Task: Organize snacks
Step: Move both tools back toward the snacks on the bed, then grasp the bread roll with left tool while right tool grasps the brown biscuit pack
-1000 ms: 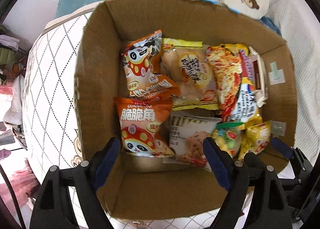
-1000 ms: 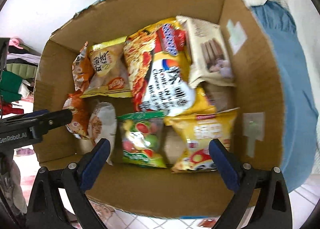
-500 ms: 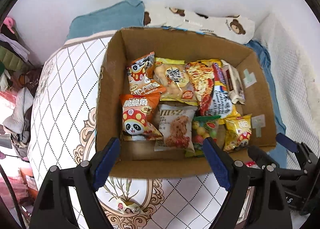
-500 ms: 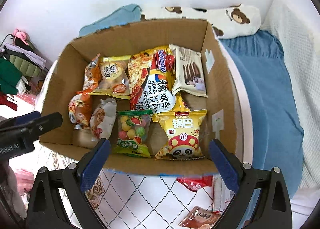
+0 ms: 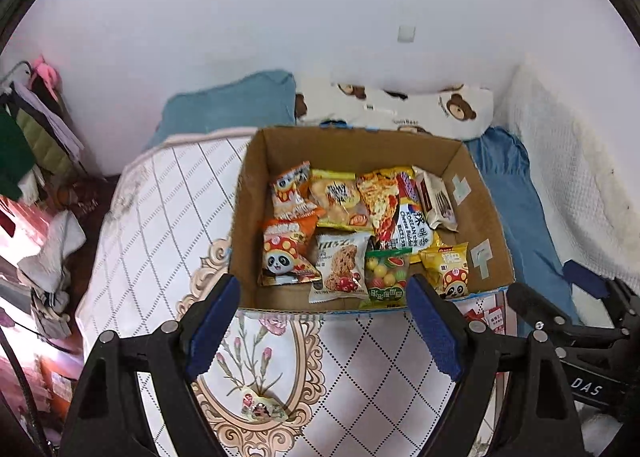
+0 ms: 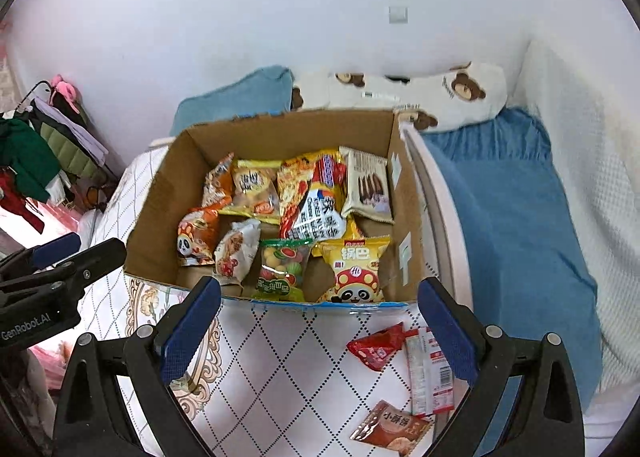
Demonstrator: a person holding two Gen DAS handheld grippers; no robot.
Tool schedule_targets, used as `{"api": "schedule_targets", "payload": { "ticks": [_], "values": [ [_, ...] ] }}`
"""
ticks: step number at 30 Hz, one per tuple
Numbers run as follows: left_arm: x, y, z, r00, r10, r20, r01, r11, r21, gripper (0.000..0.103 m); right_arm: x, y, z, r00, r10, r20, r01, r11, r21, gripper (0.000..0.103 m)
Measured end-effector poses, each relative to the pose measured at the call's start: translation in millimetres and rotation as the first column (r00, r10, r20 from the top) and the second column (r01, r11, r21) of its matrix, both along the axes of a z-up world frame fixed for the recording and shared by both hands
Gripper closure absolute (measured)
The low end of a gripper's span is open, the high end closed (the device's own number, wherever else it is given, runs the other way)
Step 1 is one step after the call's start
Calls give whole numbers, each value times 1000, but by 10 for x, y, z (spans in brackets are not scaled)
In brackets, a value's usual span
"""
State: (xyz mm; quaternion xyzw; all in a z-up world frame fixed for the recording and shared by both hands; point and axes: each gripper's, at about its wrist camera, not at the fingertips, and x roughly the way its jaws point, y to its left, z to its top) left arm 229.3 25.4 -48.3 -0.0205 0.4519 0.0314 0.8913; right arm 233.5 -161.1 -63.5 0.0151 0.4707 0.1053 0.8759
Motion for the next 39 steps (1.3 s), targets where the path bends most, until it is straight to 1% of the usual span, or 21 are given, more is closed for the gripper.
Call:
{"api": "schedule_targets", "payload": {
  "ticks": [3, 5, 8, 11, 13, 15, 17, 18, 20, 21, 23, 24, 26, 28, 30, 31, 33, 35, 36, 39],
  "values": [
    [-107, -31, 37, 1000, 0, 12, 0, 1000, -9, 19, -146, -34, 123, 999, -3, 47, 4, 1000, -8, 2],
    [-168, -50, 37, 1000, -1, 10, 1, 1000, -15, 19, -214, -63, 180, 998, -6, 56, 6, 1000, 4, 2],
    [-233, -40, -32, 1000, 14, -9, -14, 999, -38, 19, -305, -116, 201, 999, -5, 38, 3, 999, 43, 2],
    [-275, -5, -230, 997, 37, -63, -41, 998, -54, 19, -387, -219, 89, 1000, -24, -4, 24, 998, 63, 2],
    [-305, 20, -440, 991, 52, -121, -59, 997, -53, 19, -422, -357, -120, 996, -55, -75, 61, 995, 83, 2],
    [-348, 50, -644, 984, 64, -164, -73, 996, -48, 19, -448, -510, -382, 984, -90, -156, 105, 990, 92, 2],
    [-383, 84, -885, 972, 70, -226, -80, 996, -35, 19, -487, -661, -693, 965, -120, -233, 143, 986, 84, 2],
    [-398, 112, -987, 965, 77, -249, -88, 996, -31, 19, -511, -722, -910, 952, -118, -282, 140, 988, 59, 2],
    [-444, 170, -1226, 949, 88, -302, -96, 995, -11, 19, -552, -760, -1225, 935, -97, -341, 106, 994, 7, 2],
    [-474, 183, -1329, 942, 93, -321, -97, 995, 3, 19, -596, -762, -1434, 922, -77, -380, 68, 997, -37, 2],
    [-535, 210, -1556, 926, 107, -361, -102, 994, 34, 19, -657, -734, -1700, 905, -37, -423, -4, 995, -95, 2],
    [-572, 222, -1672, 915, 108, -389, -101, 994, 38, 19, -712, -702, -1861, 896, -15, -445, -53, 988, -142, 2],
    [-645, 233, -1887, 891, 104, -442, -104, 994, 25, 19, -781, -637, -2038, 882, 29, -471, -129, 975, -180, 2],
    [-709, 240, -2076, 863, 104, -495, -113, 994, 12, 19, -840, -575, -2191, 875, 69, -479, -188, 960, -207, 2],
    [-749, 282, -2161, 846, 108, -522, -131, 991, -7, 19, -848, -550, -2307, 871, 79, -485, -207, 954, -217, 3],
    [-772, 345, -2182, 839, 125, -530, -155, 988, -12, 19, -835, -564, -2351, 869, 71, -490, -189, 962, -197, 4],
    [-805, 490, -2165, 835, 163, -526, -205, 979, -21, 19, -797, -595, -2370, 868, 45, -495, -134, 980, -145, 12],
    [-841, 673, -2131, 828, 214, -518, -269, 963, -33, 19, -753, -655, -2363, 853, -5, -522, -29, 998, -57, 15],
    [-859, 763, -2121, 823, 236, -516, -299, 953, -41, 19, -738, -654, -2358, 838, -34, -544, 28, 999, -20, 15],
    [-907, 973, -2126, 806, 279, -522, -357, 933, -52, 19, -711, -575, -2319, 816, -57, -575, 131, 987, 88, 12]
  ]
}}
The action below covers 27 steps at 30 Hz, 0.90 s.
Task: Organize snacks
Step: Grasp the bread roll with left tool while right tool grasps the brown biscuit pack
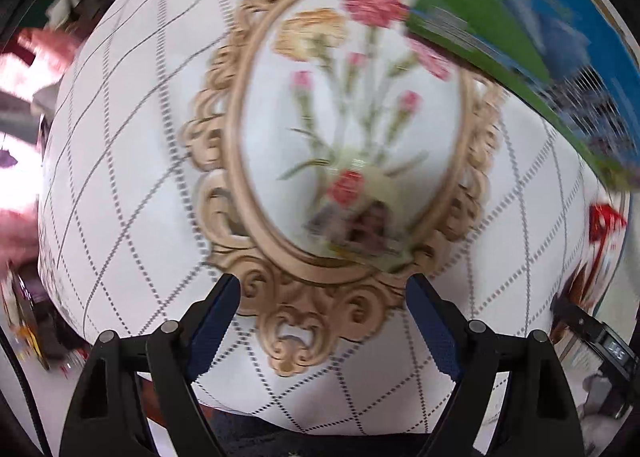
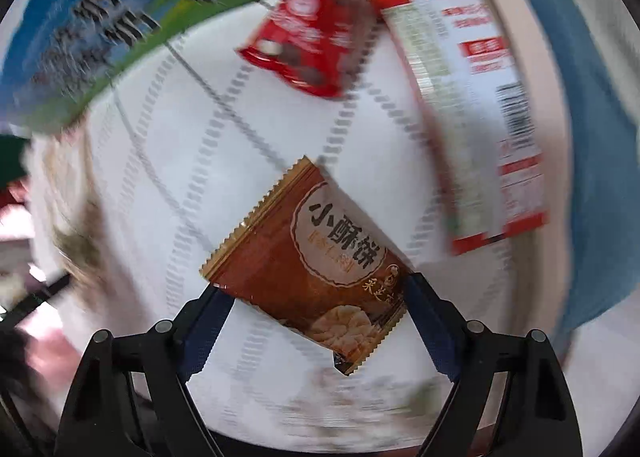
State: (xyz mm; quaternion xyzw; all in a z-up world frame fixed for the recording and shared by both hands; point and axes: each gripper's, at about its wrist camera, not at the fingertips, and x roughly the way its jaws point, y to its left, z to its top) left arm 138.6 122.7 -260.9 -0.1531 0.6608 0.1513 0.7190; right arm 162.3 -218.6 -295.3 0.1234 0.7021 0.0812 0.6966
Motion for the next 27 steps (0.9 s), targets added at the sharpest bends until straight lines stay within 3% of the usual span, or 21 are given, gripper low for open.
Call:
{"api": "schedule_targets", "payload": {
  "ticks": [4, 7, 14, 16, 19, 21, 24, 26, 27],
  "values": [
    [-62, 153, -30, 999, 35, -17, -35, 999, -8, 19, 88, 177, 137, 998, -53, -26, 57, 984, 170, 8],
    [-65, 217, -68, 998, 52, -34, -53, 998, -42, 19, 152, 189, 343, 999, -38, 28, 32, 977, 211, 8],
    [229, 191, -396, 999, -6, -42, 1, 990, -140, 19, 258, 289, 420, 987, 106, 122, -113, 992, 52, 8],
    [295, 141, -425, 999, -37, -35, 32, 993, -118, 19, 319, 386, 371, 977, 164, 139, -165, 986, -5, 8],
    [326, 89, -402, 997, -79, -9, 78, 994, -70, 38, 347, 587, 256, 965, 216, 147, -209, 976, -63, 9],
    [321, 73, -389, 996, -91, -9, 91, 994, -65, 54, 331, 635, 165, 965, 218, 144, -210, 975, -74, 20],
    [291, 122, -379, 997, -83, -4, 83, 991, -103, 54, 275, 704, 188, 960, 231, 159, -217, 971, -102, 33],
    [220, 213, -389, 998, -55, 12, 56, 988, -143, 52, 246, 717, 195, 965, 217, 147, -207, 975, -79, 34],
    [204, 251, -406, 999, -47, 11, 49, 984, -171, 45, 234, 722, 194, 969, 210, 133, -203, 977, -64, 34]
  ]
}}
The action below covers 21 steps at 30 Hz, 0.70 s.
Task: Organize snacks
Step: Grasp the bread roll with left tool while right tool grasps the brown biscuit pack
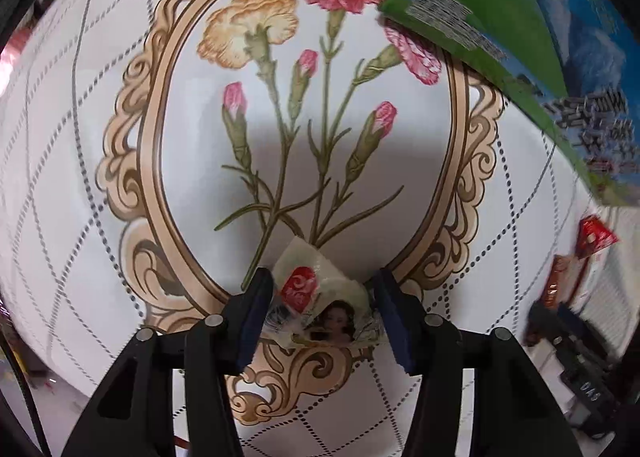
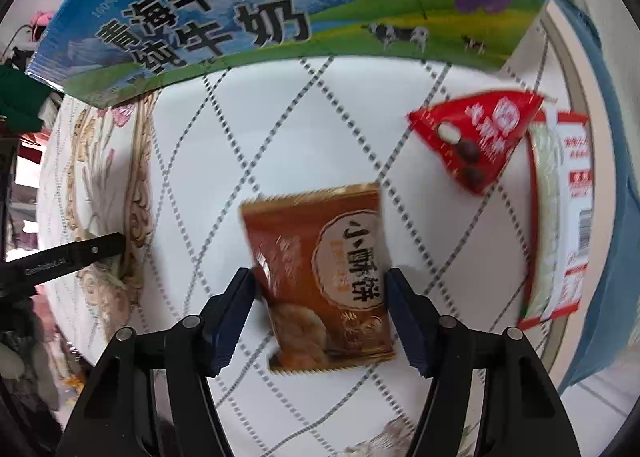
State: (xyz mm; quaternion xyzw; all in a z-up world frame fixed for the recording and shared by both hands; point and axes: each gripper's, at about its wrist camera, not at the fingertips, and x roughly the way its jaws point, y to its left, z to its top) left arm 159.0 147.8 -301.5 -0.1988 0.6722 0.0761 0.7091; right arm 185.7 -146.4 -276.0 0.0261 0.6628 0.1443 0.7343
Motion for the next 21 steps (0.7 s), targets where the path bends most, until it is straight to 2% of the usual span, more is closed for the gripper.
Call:
{"api": "schedule_targets", "payload": {
  "ticks": [2, 4, 7, 10, 12, 13, 15, 21],
  "values": [
    [-100, 89, -28, 1000, 4, -11, -5, 998, -66, 35, -16, 1, -10, 1000, -7, -20, 7, 1000, 15, 33],
    [-134, 104, -48, 1000, -5, -17, 3, 997, -79, 34, -28, 19, -30, 1000, -9, -28, 10, 1000, 19, 33],
    [-185, 45, -99, 998, -44, -37, 42, 998, -50, 34, -2, -54, -44, 999, -10, -37, 11, 1000, 25, 32],
    [27, -272, -85, 997, -68, -39, 68, 998, -9, 34, -5, -12, -77, 999, 0, -42, 1, 1000, 15, 30],
    [12, -324, -84, 996, -78, -40, 79, 996, 32, 40, -2, 26, -91, 999, 4, -37, -4, 1000, 9, 30],
    [-5, -363, -71, 996, -85, -38, 87, 995, 48, 40, -6, 52, -100, 999, 8, -30, -8, 1000, 4, 31],
    [-15, -475, -64, 995, -95, -30, 97, 993, 70, 42, -6, 119, -107, 1000, 17, -4, -17, 1000, -23, 43],
    [-39, -585, -22, 996, -91, -6, 91, 993, 76, 42, -58, 185, -79, 999, 13, 38, -12, 1000, -29, 44]
  ]
}}
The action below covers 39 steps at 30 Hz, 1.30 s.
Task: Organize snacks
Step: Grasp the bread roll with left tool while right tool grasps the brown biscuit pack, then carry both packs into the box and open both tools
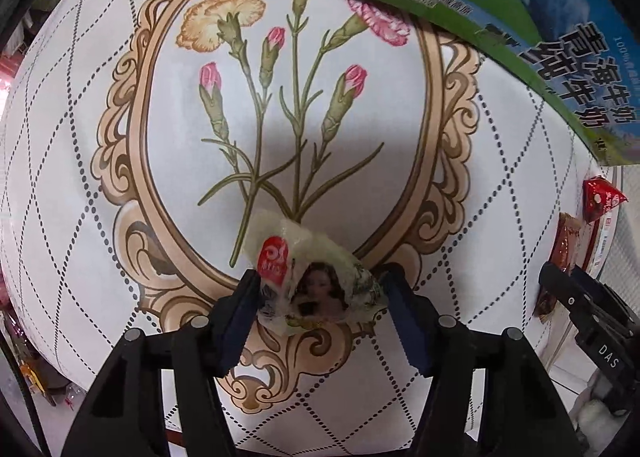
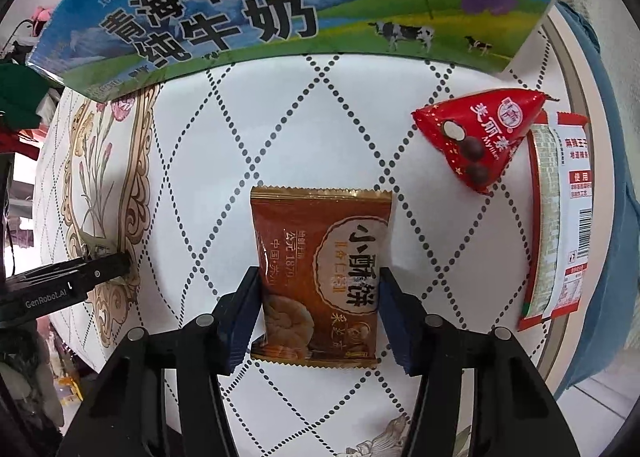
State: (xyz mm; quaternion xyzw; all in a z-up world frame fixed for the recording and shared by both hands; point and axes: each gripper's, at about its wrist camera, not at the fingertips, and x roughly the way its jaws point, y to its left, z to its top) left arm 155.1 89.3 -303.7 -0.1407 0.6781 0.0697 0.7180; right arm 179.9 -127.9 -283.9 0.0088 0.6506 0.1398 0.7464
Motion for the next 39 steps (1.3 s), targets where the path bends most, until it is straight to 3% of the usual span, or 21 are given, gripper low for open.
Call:
{"api": "schedule_targets", "payload": {
  "ticks": [5, 8, 9, 11, 13, 16, 17, 19, 20, 21, 24, 28, 29, 34, 39],
  "values": [
    [29, -45, 228, 999, -5, 36, 7, 998, -56, 42, -56, -60, 124, 1000, -26, 2, 26, 997, 66, 44],
    [72, -118, 506, 996, 0, 92, 10, 994, -111, 42, -84, -119, 277, 999, -33, 13, 31, 993, 112, 44],
    [95, -150, 628, 993, 0, 117, 15, 991, -129, 47, -95, -125, 312, 999, -34, 20, 32, 992, 125, 44],
    [189, -250, 906, 985, -16, 170, 45, 985, -168, 76, -90, -140, 472, 998, -40, 38, 34, 986, 161, 44],
    [377, -325, 1128, 976, -51, 210, 93, 977, -194, 75, -63, -170, 633, 997, -47, 57, 35, 981, 193, 44],
    [628, -421, 1313, 959, -125, 254, 161, 979, -124, 75, 49, -201, 919, 993, -56, 101, 31, 972, 233, 44],
    [654, -407, 1335, 960, -125, 252, 162, 978, -133, 72, 105, -202, 1000, 991, -56, 120, 27, 972, 234, 44],
    [663, -383, 1210, 968, -132, 212, 164, 976, -140, 63, 216, -175, 1110, 988, -53, 146, 19, 973, 229, 44],
    [628, -308, 1119, 974, -141, 179, 167, 976, -139, 50, 249, -183, 1132, 987, -55, 152, 19, 973, 230, 44],
    [609, -331, 1007, 980, -135, 150, 156, 978, -138, 46, 263, -180, 1138, 986, -54, 155, 18, 974, 226, 44],
    [479, -260, 593, 991, -122, 59, 130, 978, -163, 45, 229, -218, 1034, 990, -62, 130, 31, 973, 230, 44],
    [477, -385, 86, 983, -169, -68, 160, 979, -125, 45, 162, -275, 697, 995, -80, 52, 65, 970, 233, 44],
    [474, -429, -12, 981, -177, -79, 167, 979, -113, 44, 165, -263, 612, 996, -86, 34, 76, 969, 236, 44],
    [451, -605, -87, 974, -220, -60, 218, 975, -32, 58, 102, -234, 386, 996, -84, -7, 84, 973, 216, 44],
    [380, -597, 68, 981, -194, -15, 193, 980, -47, 59, 61, -211, 386, 997, -78, 6, 75, 974, 211, 44]
  ]
}}
